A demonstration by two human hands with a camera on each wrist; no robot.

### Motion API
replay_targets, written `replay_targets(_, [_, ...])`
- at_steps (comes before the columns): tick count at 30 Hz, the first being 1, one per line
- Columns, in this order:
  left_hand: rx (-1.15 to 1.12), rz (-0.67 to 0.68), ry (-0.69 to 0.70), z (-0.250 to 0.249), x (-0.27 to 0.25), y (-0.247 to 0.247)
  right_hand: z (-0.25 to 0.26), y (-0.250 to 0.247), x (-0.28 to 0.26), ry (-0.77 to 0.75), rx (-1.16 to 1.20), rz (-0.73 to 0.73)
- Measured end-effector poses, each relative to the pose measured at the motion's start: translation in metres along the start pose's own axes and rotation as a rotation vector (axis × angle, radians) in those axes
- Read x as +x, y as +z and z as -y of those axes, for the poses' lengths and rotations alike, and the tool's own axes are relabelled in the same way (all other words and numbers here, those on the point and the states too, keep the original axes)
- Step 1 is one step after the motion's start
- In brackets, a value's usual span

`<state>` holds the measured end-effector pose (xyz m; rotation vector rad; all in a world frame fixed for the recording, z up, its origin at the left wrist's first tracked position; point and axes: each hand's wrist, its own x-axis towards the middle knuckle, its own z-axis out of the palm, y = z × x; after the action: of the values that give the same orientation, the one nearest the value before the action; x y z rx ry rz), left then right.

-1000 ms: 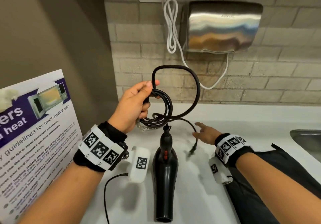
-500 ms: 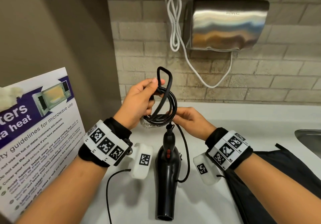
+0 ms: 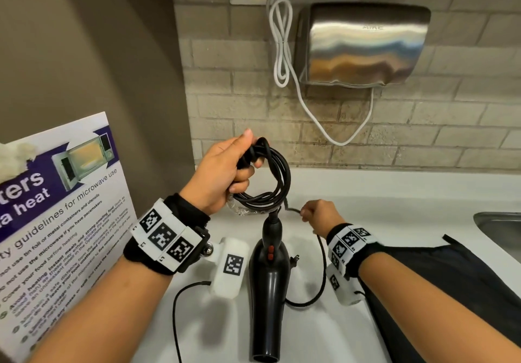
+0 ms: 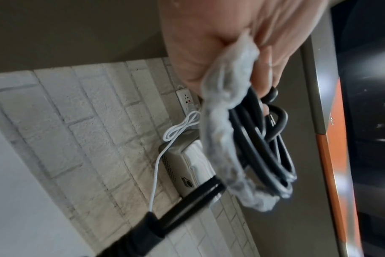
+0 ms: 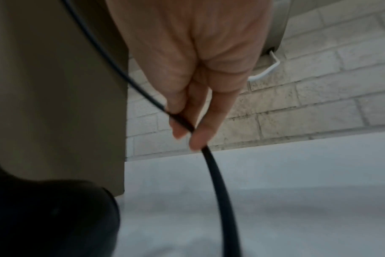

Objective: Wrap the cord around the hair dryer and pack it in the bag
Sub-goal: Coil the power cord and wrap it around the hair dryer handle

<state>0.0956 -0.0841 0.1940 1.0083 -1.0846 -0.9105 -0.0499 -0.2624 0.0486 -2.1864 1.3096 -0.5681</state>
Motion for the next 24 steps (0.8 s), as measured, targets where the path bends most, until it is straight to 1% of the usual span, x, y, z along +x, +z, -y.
replay_targets(1, [0.020, 0.003, 0.007, 0.000, 0.000, 0.000, 0.005, -0.001, -0.002, -0.016, 0.018, -0.007])
replay_targets(3, [0.068, 0.009, 0.033, -0.001, 0.000, 0.001, 0.026, -0.013, -0.006, -0.083, 0.137, -0.115])
replay_targets(4, [0.091, 0.012, 0.043, -0.001, 0.000, 0.001, 0.043, -0.022, -0.012, -0.139, 0.225, -0.185])
replay_targets(6, [0.135, 0.012, 0.055, -0.002, -0.001, 0.002, 0.084, -0.045, -0.032, -0.330, 0.377, -0.290])
replay_targets(8, [0.176, 0.010, 0.064, -0.001, 0.000, 0.003, 0.120, -0.068, -0.057, -0.559, 0.535, -0.314])
replay_targets(9, [0.188, 0.011, 0.069, -0.001, 0.000, 0.004, 0.136, -0.077, -0.068, -0.640, 0.595, -0.294])
replay_targets(10, [0.193, 0.015, 0.077, -0.001, 0.000, 0.004, 0.148, -0.085, -0.077, -0.683, 0.630, -0.255])
replay_targets(12, [0.196, 0.029, 0.094, -0.001, 0.001, 0.005, 0.160, -0.091, -0.085, -0.691, 0.692, -0.142])
replay_targets(14, [0.203, 0.035, 0.100, -0.003, 0.001, 0.005, 0.160, -0.090, -0.085, -0.658, 0.751, -0.075])
replay_targets(20, [0.131, 0.057, 0.079, 0.001, 0.003, 0.006, 0.147, -0.074, -0.080, -0.607, 0.669, -0.122])
replay_targets(22, [0.126, 0.061, 0.075, 0.003, 0.002, 0.007, 0.141, -0.071, -0.080, -0.590, 0.650, -0.060])
replay_targets(24, [0.150, 0.067, 0.074, 0.005, 0.001, 0.007, 0.135, -0.071, -0.079, -0.612, 0.653, 0.038])
